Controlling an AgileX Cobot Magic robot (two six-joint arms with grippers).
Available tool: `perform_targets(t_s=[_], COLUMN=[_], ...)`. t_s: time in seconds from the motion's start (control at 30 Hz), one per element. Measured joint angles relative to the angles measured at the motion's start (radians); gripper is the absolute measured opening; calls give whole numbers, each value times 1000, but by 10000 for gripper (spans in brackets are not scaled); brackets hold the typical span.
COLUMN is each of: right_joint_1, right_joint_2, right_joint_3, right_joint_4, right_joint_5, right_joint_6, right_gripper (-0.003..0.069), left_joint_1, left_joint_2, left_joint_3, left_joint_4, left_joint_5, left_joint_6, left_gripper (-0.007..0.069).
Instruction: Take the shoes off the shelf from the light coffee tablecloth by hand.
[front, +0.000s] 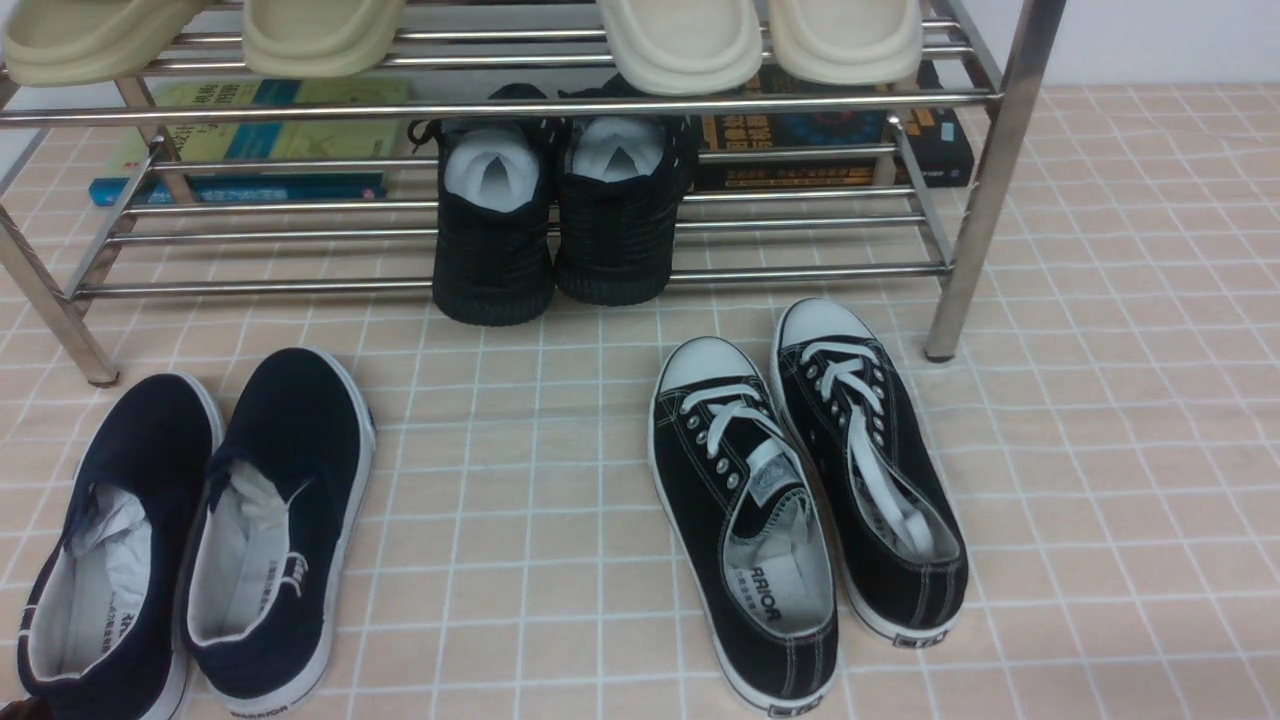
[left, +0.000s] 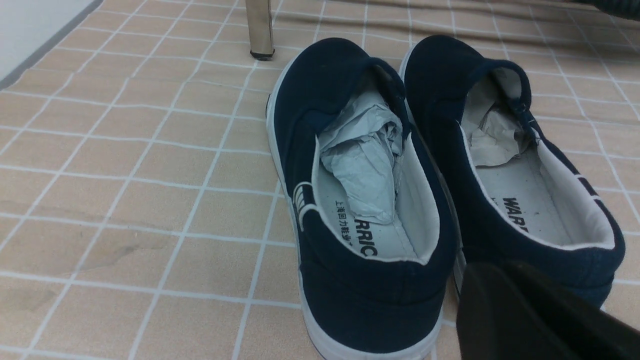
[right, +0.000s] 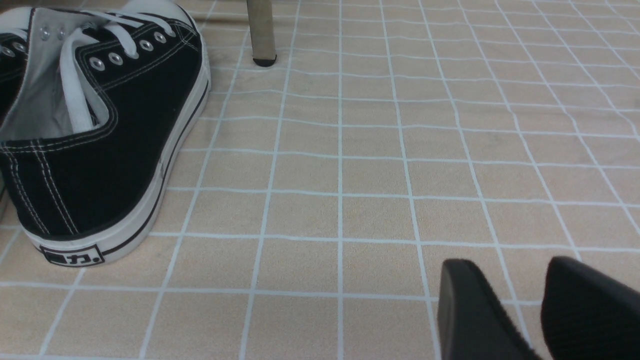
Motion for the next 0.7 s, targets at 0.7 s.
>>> perform_targets(t_s=[0.7], right_joint_1=[0], right_joint_2=[0], right_joint_3=[0], right_joint_4=[1], right_joint_5=[0], right_joint_6=[0], right_gripper=[240], left_joint_1=[0], left_joint_2=[0], left_joint_3=[-1], left_joint_4=[1], left_joint_5=[7], left_joint_6=[0], left_gripper=[54])
